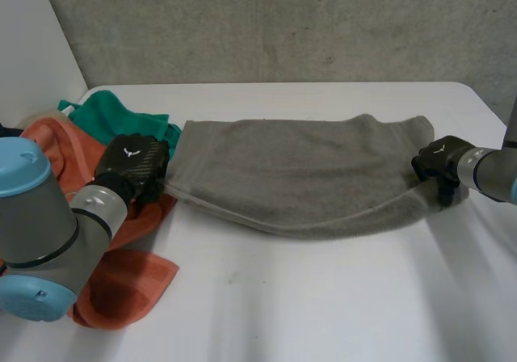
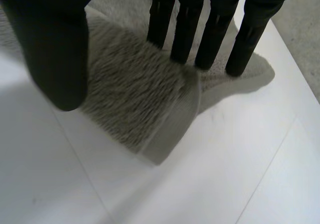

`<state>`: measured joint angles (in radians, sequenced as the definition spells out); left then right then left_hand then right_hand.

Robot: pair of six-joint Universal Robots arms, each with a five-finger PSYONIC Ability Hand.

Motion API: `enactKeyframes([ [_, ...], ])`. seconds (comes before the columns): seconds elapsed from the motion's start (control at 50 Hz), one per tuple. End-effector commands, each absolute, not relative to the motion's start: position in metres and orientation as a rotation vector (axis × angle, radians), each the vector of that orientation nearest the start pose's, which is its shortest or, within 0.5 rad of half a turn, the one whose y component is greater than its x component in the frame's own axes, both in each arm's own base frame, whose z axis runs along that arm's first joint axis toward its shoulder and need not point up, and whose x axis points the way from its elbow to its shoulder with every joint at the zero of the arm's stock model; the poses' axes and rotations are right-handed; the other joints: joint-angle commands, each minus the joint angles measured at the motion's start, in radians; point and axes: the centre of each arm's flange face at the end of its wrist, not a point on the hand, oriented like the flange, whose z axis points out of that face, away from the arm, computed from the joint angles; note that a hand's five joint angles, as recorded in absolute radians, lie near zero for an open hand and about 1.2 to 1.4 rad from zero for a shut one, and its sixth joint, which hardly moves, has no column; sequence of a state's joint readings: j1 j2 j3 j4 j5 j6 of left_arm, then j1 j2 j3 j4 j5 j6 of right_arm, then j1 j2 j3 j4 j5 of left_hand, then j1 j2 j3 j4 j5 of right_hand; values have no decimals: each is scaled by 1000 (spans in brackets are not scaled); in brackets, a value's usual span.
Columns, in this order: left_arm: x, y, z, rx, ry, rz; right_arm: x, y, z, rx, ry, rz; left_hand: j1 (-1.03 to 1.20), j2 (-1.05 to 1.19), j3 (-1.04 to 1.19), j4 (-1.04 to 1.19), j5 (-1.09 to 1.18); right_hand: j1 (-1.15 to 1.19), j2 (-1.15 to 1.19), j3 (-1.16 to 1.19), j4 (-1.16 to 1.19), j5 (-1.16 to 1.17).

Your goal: Fold the laundry.

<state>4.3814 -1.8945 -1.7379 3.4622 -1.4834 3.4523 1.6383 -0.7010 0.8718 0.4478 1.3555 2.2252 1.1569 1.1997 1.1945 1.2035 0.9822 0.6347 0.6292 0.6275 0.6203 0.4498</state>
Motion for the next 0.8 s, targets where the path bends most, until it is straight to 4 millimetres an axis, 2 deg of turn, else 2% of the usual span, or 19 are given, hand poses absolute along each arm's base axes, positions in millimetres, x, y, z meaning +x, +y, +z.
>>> enactKeyframes([
  [0.02,-238,-274,180,882,2347,-2000,175,-414,150,-1510,2565,-1556,239,197,202,193,240,762,767,769,776,772],
  [0.1,-236,-270,179,905,2352,-1958,171,-410,167,-1454,2567,-1593,239,197,202,193,240,762,767,769,776,772],
  [0.14,-234,-266,179,927,2353,-1920,168,-400,180,-1434,2570,-1589,239,197,202,193,240,762,767,769,776,772],
  [0.26,-222,-244,186,966,2412,-1749,151,-364,196,-1439,2590,-1507,239,197,202,193,240,762,767,769,776,772],
  [0.28,-219,-233,188,989,2443,-1685,144,-353,199,-1458,2597,-1479,239,197,202,193,240,762,767,769,776,772],
  [0.34,-213,-214,191,1037,2493,-1570,131,-337,202,-1505,2614,-1427,239,197,202,193,240,762,767,769,776,772],
  [0.36,-209,-200,192,1079,2525,-1478,121,-325,201,-1553,2640,-1354,239,197,202,193,240,762,767,769,776,772],
  [0.42,-204,-179,192,1155,2561,-1343,108,-305,199,-1632,2677,-1202,239,197,202,193,240,762,767,769,776,772],
  [0.44,-202,-167,190,1222,2580,-1250,98,-293,199,-1700,2688,-1090,239,197,202,193,240,762,767,769,776,772],
  [0.5,-203,-155,188,1315,2581,-1162,89,-287,204,-1788,2664,-1018,239,197,202,193,240,762,767,769,776,772],
  [0.56,-207,-162,186,1361,2543,-1172,91,-294,208,-1746,2613,-1124,239,197,202,193,240,762,767,769,776,772],
  [0.66,-223,-206,185,1298,2463,-1354,95,-321,204,-1520,2584,-1332,239,197,202,193,240,762,767,769,776,772],
  [0.8,-246,-255,190,1150,2404,-1579,102,-356,188,-1355,2573,-1528,239,197,202,193,240,762,767,769,776,772],
])
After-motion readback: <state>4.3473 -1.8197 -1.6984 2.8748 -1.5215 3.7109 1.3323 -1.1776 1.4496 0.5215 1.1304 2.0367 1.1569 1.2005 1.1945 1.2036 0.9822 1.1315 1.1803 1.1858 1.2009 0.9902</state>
